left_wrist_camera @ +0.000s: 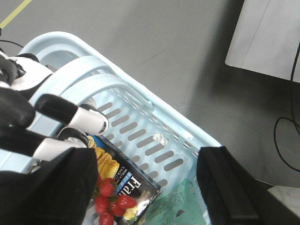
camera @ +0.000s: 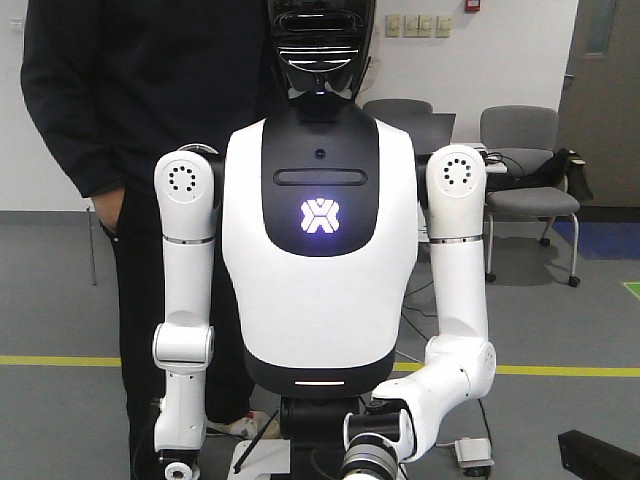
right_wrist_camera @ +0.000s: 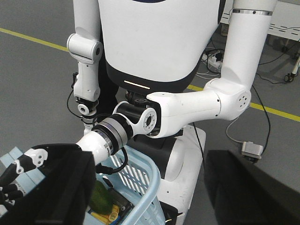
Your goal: Pick snacks and fruit into basket
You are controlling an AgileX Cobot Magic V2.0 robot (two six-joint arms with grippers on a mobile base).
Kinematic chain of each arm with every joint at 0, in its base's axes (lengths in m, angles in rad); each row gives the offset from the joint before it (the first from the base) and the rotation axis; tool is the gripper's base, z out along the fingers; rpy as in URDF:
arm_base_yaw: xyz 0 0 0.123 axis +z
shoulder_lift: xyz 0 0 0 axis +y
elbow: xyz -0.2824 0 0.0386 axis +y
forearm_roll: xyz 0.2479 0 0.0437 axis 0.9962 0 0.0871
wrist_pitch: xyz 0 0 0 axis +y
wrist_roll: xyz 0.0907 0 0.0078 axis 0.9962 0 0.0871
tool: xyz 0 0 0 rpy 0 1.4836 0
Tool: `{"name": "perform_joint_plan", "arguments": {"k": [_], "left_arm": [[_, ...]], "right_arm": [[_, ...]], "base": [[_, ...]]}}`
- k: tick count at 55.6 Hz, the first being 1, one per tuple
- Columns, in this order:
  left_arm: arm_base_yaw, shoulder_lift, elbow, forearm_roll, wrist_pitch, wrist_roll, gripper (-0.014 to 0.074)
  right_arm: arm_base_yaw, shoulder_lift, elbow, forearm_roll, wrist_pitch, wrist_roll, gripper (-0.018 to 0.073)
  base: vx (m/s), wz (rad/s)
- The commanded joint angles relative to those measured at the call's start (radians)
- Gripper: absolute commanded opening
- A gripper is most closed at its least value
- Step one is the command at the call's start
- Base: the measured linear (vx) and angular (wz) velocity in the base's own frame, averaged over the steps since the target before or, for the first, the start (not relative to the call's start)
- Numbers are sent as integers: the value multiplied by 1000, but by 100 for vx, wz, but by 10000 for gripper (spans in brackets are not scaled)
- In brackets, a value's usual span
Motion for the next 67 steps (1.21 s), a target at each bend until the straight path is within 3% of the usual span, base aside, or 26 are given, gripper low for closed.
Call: {"name": "perform_joint_plan", "arguments": {"k": [1,14,29,51,61,67], "left_arm": [[6,-41,-30,-15,-109,-3,566],[6,-64,-27,-14,-138,-4,539],[6,-158,-27,-14,-16,-6,531],[6,-176,-27,-14,-89,-6,519],[6,-176,-27,-7,-192,-6,383],[6,-210,-24,108,-211,-11,201]], "right_arm": [[-4,-2,-33,-4,-73,-7,540],[-4,-2,-33,-4,-73,-7,540],[-4,-2,-33,-4,-73,-7,540],[-4,-2,-33,-4,-73,-7,540],[-4,-2,-33,-4,-73,-7,540],[-4,-2,-33,-4,-73,-7,540]], "base": [[0,0],[0,0],[0,0],[0,0],[0,0],[0,0]]}}
